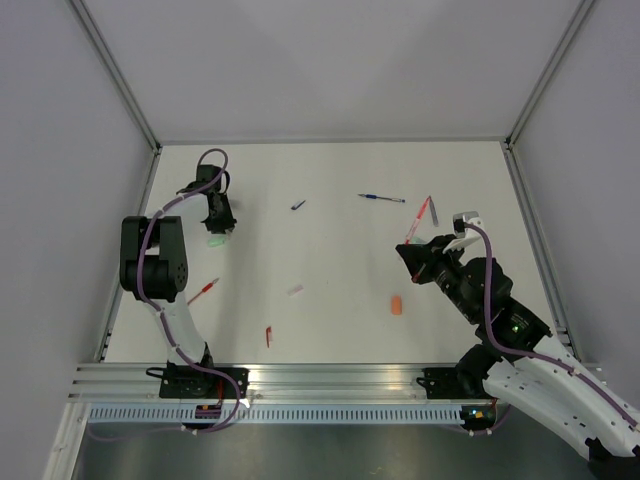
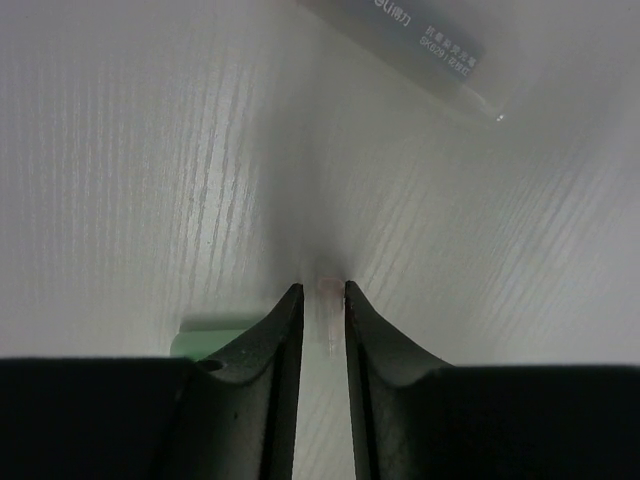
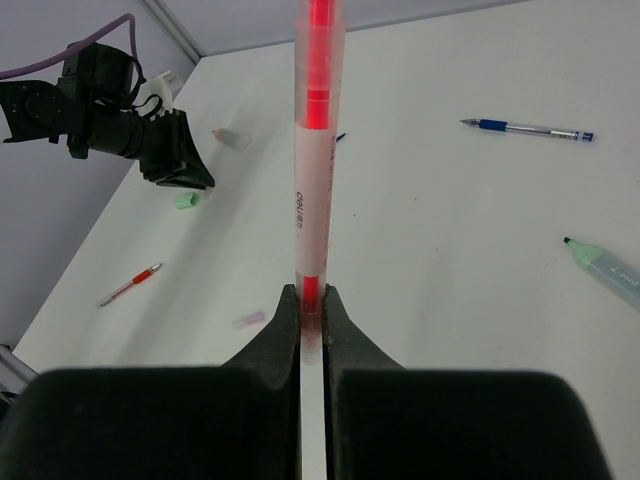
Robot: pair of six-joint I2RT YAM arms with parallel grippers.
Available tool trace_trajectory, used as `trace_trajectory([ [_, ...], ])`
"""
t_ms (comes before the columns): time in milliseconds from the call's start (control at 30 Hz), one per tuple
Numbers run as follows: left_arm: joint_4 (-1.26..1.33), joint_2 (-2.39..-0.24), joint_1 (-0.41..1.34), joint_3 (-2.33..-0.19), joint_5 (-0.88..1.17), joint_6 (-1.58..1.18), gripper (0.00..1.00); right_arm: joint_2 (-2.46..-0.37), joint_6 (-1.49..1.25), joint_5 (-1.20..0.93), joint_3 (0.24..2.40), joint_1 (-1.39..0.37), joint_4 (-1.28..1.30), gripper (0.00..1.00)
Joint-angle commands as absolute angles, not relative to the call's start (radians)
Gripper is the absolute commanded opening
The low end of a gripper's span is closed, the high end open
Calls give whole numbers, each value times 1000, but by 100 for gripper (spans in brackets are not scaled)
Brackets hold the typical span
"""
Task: Insert the pens into the pen caps
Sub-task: Move the pen cap to the center of the board.
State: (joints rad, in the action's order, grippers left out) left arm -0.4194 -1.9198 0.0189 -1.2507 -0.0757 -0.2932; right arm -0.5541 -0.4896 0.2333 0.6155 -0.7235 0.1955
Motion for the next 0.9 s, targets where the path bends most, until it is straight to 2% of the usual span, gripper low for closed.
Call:
trace_trajectory([
  [0, -422, -1945, 18, -1267, -5, -238, 26, -557, -488, 236, 623, -723, 175, 0],
  [300, -345, -1901, 81, -1230, 141, -172, 3, -563, -488, 244, 624, -723, 172, 0],
  [500, -282, -1841, 164, -1194, 260, -59, 2, -566, -488, 253, 624, -723, 170, 0],
  [567, -252, -1821, 219, -1158, 294, 1, 7, -568, -488, 253, 624, -723, 170, 0],
  [633, -244, -1807, 262, -1137, 311, 64, 7, -569, -488, 261, 624, -723, 167, 0],
  [867, -296, -1783, 370, -1124, 376, 198, 8, -578, -488, 273, 621, -723, 169, 0],
])
